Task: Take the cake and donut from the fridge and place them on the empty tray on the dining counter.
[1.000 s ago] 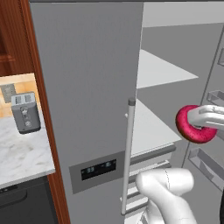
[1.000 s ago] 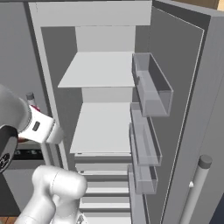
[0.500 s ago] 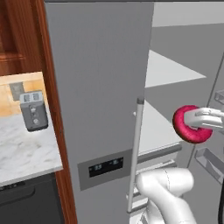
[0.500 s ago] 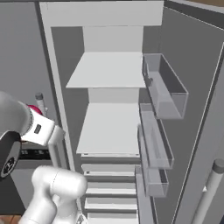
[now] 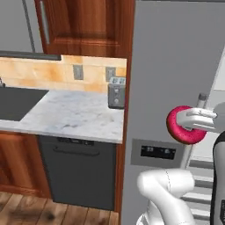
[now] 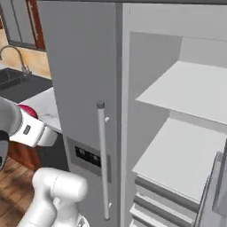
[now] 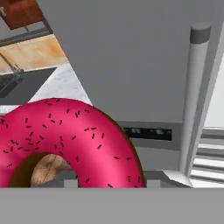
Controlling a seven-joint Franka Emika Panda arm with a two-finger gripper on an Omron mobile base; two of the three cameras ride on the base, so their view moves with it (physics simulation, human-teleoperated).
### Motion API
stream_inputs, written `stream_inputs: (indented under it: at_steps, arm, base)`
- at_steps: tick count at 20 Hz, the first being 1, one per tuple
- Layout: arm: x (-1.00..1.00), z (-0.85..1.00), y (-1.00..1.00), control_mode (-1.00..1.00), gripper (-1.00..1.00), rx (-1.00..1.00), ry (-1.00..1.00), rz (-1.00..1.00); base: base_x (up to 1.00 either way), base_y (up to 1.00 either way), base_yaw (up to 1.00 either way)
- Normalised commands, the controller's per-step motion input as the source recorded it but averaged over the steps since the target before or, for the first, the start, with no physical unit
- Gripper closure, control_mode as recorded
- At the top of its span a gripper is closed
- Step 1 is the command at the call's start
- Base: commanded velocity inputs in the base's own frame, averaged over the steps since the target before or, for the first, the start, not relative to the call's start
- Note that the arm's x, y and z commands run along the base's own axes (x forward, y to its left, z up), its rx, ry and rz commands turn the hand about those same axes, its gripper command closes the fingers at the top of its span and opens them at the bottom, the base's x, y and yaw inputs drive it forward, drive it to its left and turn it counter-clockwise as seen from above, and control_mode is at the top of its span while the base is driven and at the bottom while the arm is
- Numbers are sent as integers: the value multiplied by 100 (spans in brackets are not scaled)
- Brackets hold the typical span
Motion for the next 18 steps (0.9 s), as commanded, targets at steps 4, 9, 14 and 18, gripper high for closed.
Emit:
stream_inputs:
  at_steps: [4, 9, 14, 18]
  arm:
    - [0, 0, 0, 100, 100, 0, 0, 0]
    - [0, 0, 0, 100, 100, 0, 0, 0]
    - [0, 0, 0, 100, 100, 0, 0, 0]
    - [0, 0, 0, 100, 100, 0, 0, 0]
  base:
    - [0, 7, 100]
    - [0, 2, 100]
    - [0, 5, 100]
    - [15, 97, 49]
